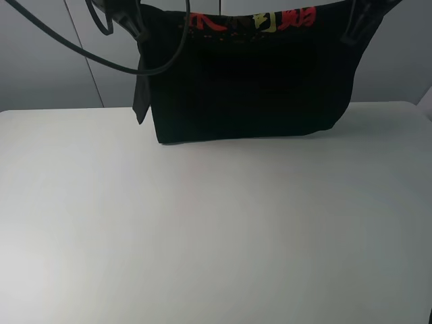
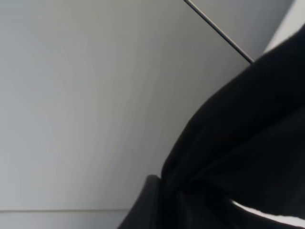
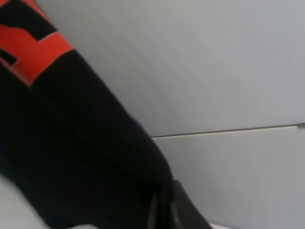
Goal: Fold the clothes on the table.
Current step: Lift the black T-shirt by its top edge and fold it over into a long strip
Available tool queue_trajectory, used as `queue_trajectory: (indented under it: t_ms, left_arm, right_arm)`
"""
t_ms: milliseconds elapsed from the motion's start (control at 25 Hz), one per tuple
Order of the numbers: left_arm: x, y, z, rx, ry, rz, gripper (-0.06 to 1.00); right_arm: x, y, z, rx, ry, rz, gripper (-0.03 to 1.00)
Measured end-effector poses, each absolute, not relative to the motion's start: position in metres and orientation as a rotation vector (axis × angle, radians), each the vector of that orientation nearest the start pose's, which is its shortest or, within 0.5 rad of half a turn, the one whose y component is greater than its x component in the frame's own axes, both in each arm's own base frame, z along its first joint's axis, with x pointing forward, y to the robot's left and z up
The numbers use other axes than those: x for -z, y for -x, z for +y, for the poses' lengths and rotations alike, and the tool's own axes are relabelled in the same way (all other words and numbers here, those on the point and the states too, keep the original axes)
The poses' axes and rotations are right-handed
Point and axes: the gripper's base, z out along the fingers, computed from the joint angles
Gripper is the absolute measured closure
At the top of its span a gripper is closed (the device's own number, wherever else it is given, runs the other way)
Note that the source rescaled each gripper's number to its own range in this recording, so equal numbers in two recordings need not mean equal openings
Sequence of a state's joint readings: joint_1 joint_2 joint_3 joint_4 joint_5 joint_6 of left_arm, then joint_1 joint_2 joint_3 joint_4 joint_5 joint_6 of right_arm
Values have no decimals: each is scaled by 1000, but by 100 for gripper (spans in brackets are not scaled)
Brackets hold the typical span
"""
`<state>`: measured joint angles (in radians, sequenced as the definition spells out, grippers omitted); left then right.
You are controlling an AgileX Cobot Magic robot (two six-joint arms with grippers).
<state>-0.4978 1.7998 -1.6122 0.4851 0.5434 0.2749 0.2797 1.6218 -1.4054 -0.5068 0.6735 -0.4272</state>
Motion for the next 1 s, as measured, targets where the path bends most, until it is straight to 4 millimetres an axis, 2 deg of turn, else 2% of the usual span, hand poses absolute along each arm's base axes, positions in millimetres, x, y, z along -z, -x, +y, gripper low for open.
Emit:
queue_trajectory:
  t_ms: [120, 200, 360, 480, 720, 880, 1000]
  left_arm:
    - [-336, -383, -182, -382, -1105, 1925, 94]
    - [-327, -378, -180, -364, -1152, 2005, 94]
    - [-307, -362, -182, -241, -1311, 2170, 94]
    - [-294, -351, -182, -159, -1426, 2296, 94]
    - [-266, -334, -177, -79, -1552, 2482, 94]
    - [-241, -318, -172, -17, -1623, 2591, 94]
    - [-228, -311, -170, 16, -1643, 2635, 94]
  right_arm:
    - [-331, -357, 76, 584, 1121, 2139, 97]
    - [-320, -349, 79, 502, 1211, 2208, 97]
    - [-289, -329, 86, 290, 1402, 2330, 97]
    - [-265, -315, 86, 197, 1500, 2406, 97]
    - [-229, -288, 85, 16, 1615, 2543, 97]
    - [-220, -271, 85, -78, 1628, 2579, 97]
    - [-227, -259, 83, -102, 1613, 2589, 97]
